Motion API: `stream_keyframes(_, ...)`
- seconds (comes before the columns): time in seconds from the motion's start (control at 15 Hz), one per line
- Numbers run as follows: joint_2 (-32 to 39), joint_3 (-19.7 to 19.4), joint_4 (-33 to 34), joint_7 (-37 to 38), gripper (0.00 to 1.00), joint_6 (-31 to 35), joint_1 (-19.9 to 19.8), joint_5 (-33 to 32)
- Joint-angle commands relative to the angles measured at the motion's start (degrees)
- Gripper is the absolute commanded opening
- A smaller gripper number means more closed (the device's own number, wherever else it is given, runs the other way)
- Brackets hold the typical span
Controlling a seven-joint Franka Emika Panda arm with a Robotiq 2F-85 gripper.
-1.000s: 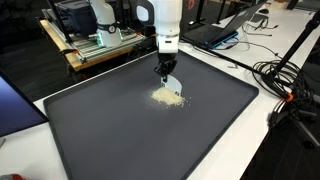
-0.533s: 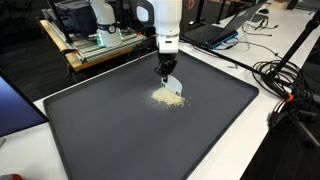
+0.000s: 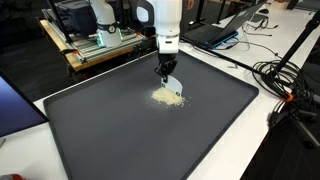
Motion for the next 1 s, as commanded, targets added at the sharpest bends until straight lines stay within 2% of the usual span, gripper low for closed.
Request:
stream_keyframes(0.0,0.52,-1.97,-0.50,0.80,0.01,-4.68,1.55,-2.38)
stream_keyframes(0.93,2.41,0.89,0.37,-2.56,0.01,-1.05,0.81,-0.14)
